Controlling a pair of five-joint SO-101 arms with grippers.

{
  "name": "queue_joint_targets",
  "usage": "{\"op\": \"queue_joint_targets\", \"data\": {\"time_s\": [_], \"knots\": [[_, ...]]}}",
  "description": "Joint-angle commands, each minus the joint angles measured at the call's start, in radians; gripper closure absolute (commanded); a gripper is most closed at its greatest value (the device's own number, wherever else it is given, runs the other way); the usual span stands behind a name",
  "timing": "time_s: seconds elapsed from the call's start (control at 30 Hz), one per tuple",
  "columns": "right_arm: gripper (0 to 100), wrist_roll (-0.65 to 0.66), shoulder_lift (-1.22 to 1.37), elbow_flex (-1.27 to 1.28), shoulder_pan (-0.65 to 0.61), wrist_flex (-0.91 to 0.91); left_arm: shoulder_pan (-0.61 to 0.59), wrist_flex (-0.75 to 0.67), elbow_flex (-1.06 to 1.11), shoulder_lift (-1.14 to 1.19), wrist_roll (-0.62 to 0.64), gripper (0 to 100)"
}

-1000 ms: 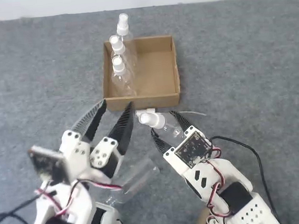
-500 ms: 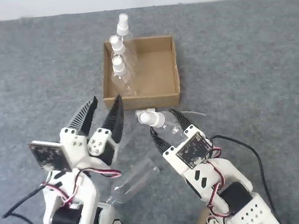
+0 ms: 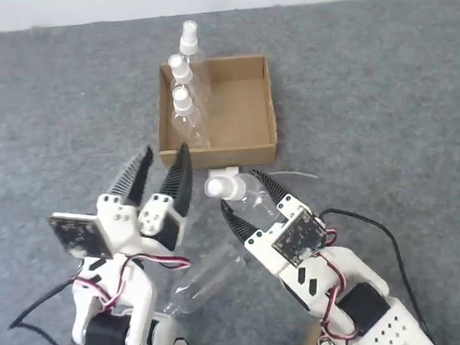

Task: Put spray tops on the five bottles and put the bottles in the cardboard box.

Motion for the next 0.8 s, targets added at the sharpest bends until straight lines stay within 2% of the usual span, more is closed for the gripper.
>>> {"op": "queue_joint_targets", "data": {"time_s": [0.0, 0.37, 0.77], "knots": [[92.3, -0.012, -0.018, -0.084, -0.013, -0.019, 0.064, 0.012, -0.007, -0.003, -0.038, 83], [92.3, -0.012, -0.018, -0.084, -0.01, -0.016, 0.258, 0.091, -0.001, 0.0, -0.141, 83], [92.3, -0.011, -0.018, -0.075, -0.004, -0.016, 0.333, 0.13, -0.002, -0.003, -0.187, 83]]}}
